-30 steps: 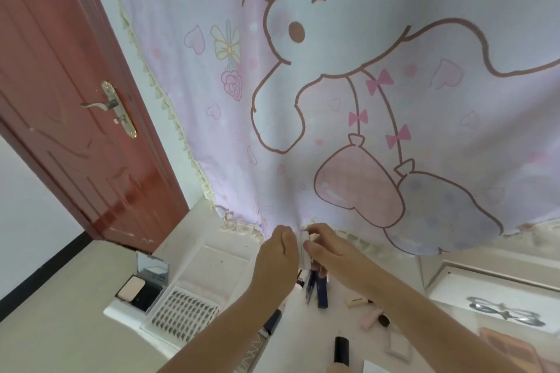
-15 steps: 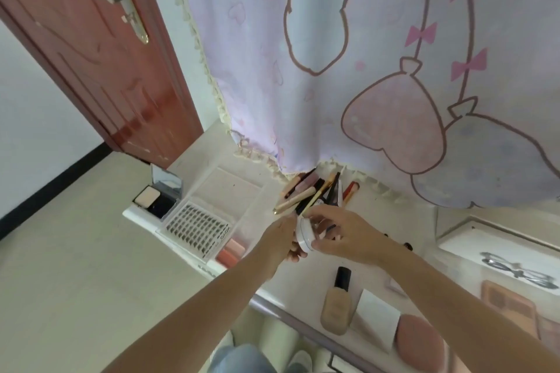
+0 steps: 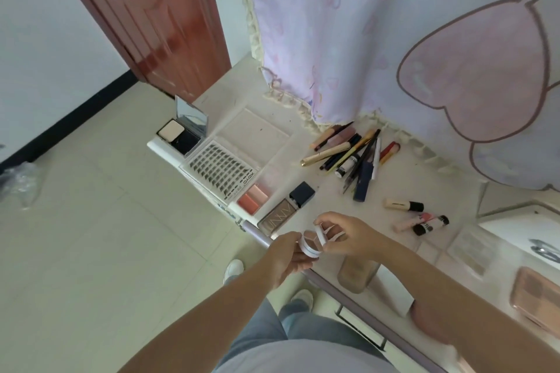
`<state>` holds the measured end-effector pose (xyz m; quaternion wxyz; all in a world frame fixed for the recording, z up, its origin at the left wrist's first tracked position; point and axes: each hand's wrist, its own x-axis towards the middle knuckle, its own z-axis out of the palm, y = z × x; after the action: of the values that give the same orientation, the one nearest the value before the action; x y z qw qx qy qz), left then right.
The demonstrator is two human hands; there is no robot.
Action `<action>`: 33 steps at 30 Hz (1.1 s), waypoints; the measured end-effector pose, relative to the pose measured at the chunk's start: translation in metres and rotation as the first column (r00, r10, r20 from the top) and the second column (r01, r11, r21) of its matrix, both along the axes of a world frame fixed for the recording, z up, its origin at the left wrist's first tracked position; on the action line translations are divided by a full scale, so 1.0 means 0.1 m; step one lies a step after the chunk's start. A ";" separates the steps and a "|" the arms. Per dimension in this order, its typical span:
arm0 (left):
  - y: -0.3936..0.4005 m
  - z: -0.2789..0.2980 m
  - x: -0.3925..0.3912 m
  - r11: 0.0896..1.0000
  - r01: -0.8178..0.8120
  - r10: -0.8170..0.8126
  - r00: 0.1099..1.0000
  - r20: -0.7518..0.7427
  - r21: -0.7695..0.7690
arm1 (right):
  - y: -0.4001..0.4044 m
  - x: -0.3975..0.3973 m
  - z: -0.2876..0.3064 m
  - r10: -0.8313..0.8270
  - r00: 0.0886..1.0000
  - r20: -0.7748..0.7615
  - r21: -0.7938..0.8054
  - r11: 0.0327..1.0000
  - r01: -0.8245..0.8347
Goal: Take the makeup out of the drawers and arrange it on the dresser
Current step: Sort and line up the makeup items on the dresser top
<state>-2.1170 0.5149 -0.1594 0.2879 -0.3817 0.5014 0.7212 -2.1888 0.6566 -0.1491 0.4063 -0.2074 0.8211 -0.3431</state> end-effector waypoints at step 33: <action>0.58 0.04 -0.03 0.138 0.579 -0.908 0.398 0.131 -0.804 | 0.61 -0.05 -0.10 0.508 0.786 -0.353 0.566 0.784 -0.253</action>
<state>-2.1202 0.5727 -0.1554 0.3204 0.0042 0.9145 0.2470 -2.1937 0.7174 -0.1588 0.2873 -0.3440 0.8934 0.0326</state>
